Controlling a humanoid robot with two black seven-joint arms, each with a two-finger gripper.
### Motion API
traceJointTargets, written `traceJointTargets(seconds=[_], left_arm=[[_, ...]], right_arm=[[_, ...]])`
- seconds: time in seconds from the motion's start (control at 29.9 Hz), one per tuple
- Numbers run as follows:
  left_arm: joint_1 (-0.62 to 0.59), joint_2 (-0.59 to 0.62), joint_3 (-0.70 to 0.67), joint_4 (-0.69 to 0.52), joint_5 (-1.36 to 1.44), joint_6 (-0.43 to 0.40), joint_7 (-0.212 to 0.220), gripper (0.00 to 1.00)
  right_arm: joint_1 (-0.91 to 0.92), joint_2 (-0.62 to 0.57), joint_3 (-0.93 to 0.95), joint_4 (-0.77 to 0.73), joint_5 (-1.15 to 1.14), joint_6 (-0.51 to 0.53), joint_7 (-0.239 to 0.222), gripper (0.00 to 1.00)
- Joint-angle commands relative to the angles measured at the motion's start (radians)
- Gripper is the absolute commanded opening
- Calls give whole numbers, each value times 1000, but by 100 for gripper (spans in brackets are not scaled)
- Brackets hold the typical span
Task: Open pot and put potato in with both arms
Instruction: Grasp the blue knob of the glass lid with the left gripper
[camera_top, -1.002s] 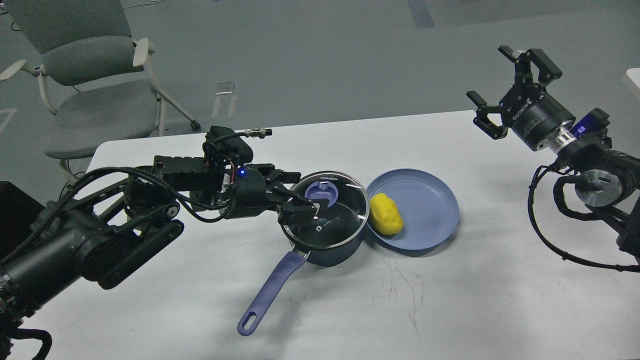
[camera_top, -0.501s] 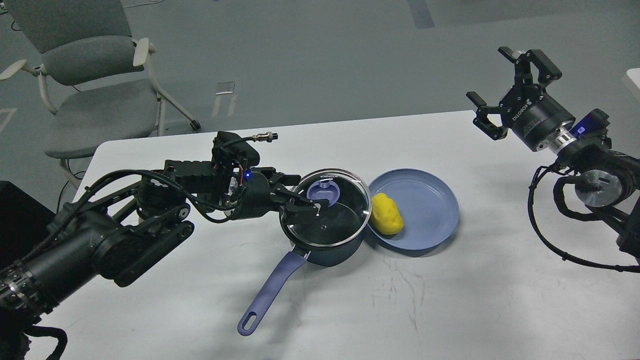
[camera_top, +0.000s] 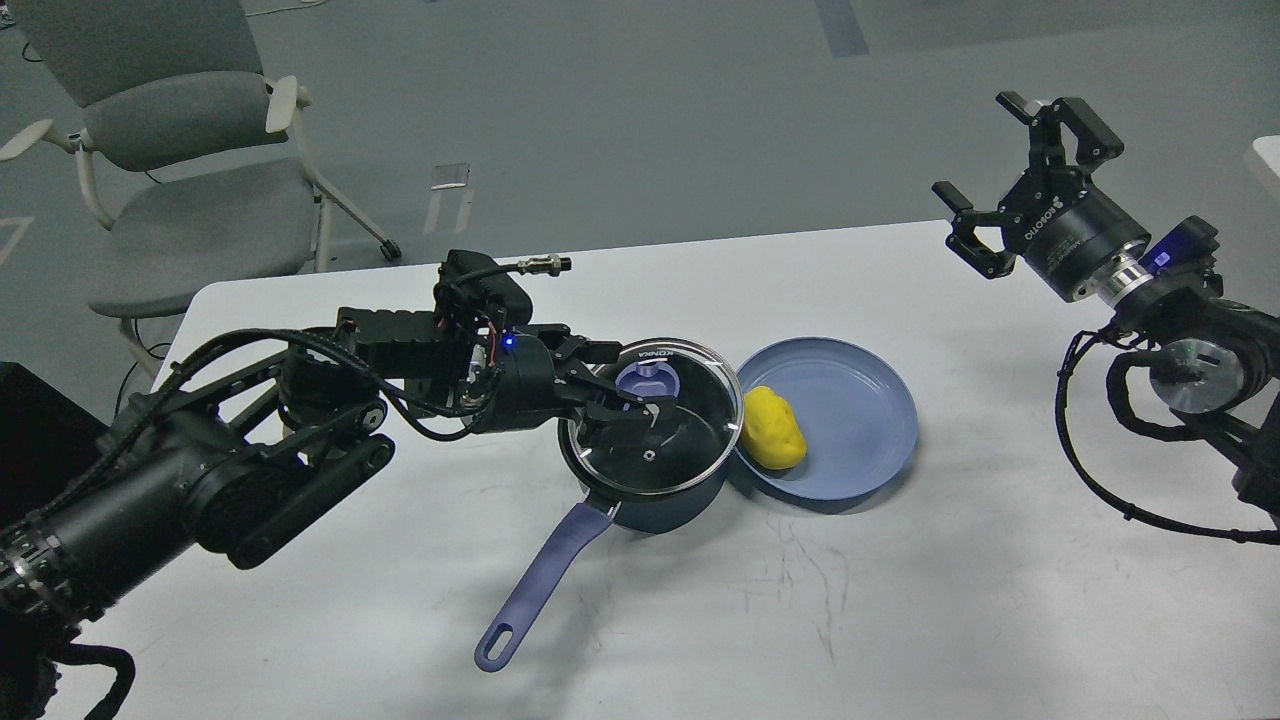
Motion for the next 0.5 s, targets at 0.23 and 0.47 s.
traceJointTargets(seconds=[0.23,0.47], left_arm=[[2,-17,28,27,6,10,3,92],[-6,-17,28,27,6,10,5,44]], right_arm=[[0,0,-1,0,0,0,0,100],[-1,0,-1,1,0,0,0,100]])
